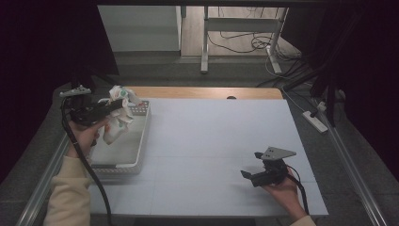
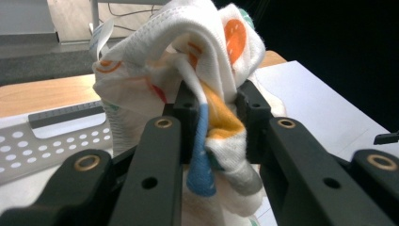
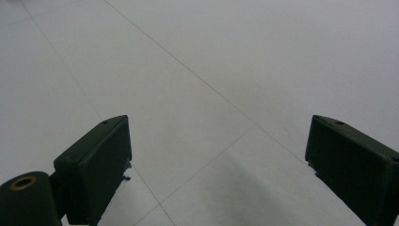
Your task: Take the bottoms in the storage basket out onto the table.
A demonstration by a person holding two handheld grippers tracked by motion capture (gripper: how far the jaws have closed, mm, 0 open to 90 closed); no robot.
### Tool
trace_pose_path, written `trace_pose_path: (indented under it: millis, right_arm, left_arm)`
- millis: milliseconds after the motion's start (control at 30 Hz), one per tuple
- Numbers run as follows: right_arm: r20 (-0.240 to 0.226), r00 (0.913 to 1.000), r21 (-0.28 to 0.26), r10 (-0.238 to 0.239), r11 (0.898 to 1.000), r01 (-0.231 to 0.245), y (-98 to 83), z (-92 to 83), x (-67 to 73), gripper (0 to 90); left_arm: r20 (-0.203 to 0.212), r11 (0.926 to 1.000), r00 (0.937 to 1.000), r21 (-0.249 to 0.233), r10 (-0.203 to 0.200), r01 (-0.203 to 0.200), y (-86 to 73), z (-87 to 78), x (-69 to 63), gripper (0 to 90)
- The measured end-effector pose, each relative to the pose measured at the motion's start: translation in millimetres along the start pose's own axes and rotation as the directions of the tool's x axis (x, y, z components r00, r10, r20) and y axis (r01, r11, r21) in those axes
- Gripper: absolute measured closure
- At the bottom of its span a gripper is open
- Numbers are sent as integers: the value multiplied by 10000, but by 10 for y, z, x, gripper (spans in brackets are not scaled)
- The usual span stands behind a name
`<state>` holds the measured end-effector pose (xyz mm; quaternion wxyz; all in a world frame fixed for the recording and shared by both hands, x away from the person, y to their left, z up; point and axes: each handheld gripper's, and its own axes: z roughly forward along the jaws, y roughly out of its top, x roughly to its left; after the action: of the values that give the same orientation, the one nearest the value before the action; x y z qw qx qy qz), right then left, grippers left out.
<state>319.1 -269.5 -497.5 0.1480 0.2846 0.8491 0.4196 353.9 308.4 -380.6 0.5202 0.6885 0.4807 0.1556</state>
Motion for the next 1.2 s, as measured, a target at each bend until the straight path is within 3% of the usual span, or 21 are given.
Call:
trace_pose_path:
  millis: [367,400,500,533,733,1000,1100,1200]
  right_arm:
    - [-7,10000,28,9,10000,-9,-1,1,-2,75]
    - [-2,10000,34,3,10000,-3,-1,1,0,76]
    - [6,10000,26,-7,10000,7,-1,3,1,76]
    - [5,10000,37,7,10000,-7,-2,4,-1,76]
    - [13,10000,39,-10,10000,10,-1,1,2,76]
    - [18,10000,81,-43,10000,43,-1,7,-1,76]
    - [35,10000,72,-42,10000,42,-2,8,1,76]
    - [28,10000,62,-27,10000,27,-3,12,2,76]
  left_arm:
    - [294,9995,9995,-317,76,-66,44,-53,-110,745]
    - [795,9989,9968,-462,-91,128,50,-65,-115,745]
    - [1160,9981,9931,-580,-157,226,65,-83,-139,745]
    - [1256,9977,9921,-673,13,72,86,-102,-194,745]
    - [1233,9970,9916,-712,392,-306,115,-115,-309,745]
    - [1284,9971,9908,-685,418,-332,111,-81,-343,744]
    - [1289,9953,9907,-918,429,-312,107,-56,-395,744]
    - [1553,9945,9865,-984,513,-362,106,18,-491,745]
